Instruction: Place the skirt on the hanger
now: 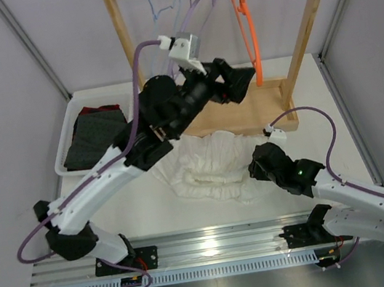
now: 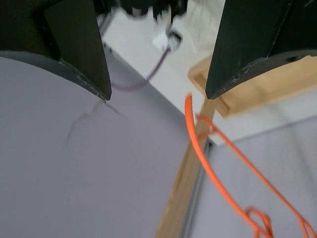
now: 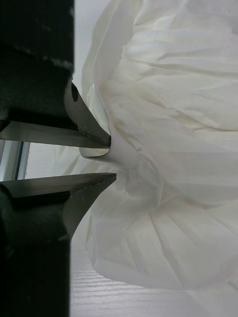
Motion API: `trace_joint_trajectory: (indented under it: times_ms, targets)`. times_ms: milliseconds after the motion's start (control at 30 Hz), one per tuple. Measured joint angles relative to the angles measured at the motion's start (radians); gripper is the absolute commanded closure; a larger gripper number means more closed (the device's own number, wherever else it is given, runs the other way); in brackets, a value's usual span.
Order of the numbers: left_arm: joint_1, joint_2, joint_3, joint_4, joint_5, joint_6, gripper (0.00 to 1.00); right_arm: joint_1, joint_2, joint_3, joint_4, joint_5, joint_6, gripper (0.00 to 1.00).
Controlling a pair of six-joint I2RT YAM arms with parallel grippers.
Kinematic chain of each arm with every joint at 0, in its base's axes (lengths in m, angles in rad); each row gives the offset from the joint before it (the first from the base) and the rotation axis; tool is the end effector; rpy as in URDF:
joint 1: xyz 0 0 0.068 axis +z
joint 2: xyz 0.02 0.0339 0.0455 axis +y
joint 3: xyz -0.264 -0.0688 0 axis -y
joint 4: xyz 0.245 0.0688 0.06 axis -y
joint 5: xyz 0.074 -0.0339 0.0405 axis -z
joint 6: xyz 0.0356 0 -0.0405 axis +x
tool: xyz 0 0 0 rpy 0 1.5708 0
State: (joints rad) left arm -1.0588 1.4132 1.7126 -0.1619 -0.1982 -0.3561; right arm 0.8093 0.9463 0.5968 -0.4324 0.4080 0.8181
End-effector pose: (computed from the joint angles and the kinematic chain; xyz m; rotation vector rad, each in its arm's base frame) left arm 0.1545 -0.2606 0.5187 0.3573 1.4747 -1.0108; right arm 0.1428 0.1293 0.2250 0.2076 2.2921 0.3680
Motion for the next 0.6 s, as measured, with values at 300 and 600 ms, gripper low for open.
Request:
trace_joint_trajectory:
  times_ms: [300,600]
  targets:
    - [-0.005,0.467,0.595,-0.097,-0.257,0.061,0.14,0.001,0.008,0.000,0.003,-0.018,0.000,0.69]
    - [-0.005,0.600,0.678,-0.088,-0.410,0.167,0.14,0.007,0.019,0.000,0.014,-0.033,0.000,0.70]
